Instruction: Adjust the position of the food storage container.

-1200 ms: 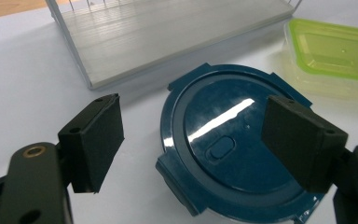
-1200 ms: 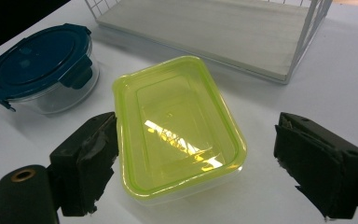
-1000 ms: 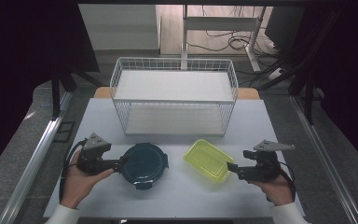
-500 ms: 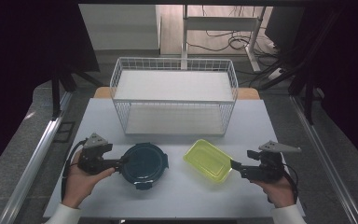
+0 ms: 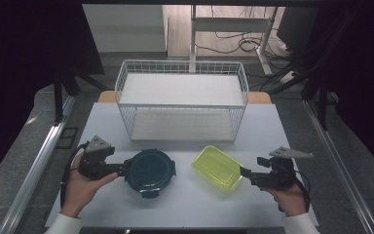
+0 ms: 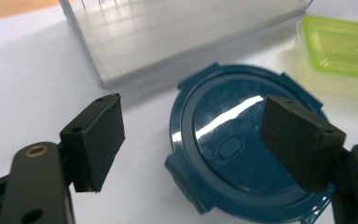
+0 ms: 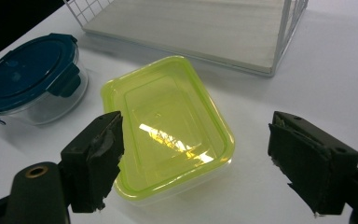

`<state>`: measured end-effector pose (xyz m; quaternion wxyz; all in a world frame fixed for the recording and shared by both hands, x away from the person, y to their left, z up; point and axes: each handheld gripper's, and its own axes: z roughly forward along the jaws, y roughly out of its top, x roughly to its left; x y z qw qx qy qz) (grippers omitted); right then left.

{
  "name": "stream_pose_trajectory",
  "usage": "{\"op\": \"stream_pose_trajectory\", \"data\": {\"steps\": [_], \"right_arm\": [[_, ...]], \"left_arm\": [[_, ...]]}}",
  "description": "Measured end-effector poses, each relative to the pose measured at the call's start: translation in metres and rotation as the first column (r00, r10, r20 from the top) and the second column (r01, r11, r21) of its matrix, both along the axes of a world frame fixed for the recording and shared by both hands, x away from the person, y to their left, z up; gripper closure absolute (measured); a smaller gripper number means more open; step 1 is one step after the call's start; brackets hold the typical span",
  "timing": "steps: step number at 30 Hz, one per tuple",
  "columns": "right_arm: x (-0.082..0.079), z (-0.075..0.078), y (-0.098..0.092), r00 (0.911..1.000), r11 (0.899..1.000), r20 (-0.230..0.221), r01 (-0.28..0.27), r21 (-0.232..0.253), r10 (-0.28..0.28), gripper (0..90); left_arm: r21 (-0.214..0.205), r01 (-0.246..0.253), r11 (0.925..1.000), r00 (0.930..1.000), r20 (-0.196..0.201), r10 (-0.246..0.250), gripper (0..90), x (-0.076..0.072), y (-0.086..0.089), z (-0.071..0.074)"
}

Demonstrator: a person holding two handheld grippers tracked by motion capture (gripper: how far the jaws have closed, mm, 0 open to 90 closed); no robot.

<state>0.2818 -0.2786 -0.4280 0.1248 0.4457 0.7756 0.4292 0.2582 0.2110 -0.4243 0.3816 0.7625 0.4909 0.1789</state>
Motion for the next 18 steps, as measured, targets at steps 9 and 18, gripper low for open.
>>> {"op": "stream_pose_trajectory", "data": {"steps": [9,18], "right_arm": [[0.001,-0.001,0.002,1.0,1.0,-0.005,-0.003,0.011,0.003,18.1],[-0.001,-0.004,-0.001,0.9998,1.0,-0.016,0.016,0.001,-0.016,18.4]], "left_arm": [[0.025,0.032,0.9992,0.999,-0.033,-0.032,30.8,0.035,-0.004,0.009],[0.072,0.078,0.9944,0.9932,-0.092,-0.072,50.4,0.059,-0.003,-0.008]]}}
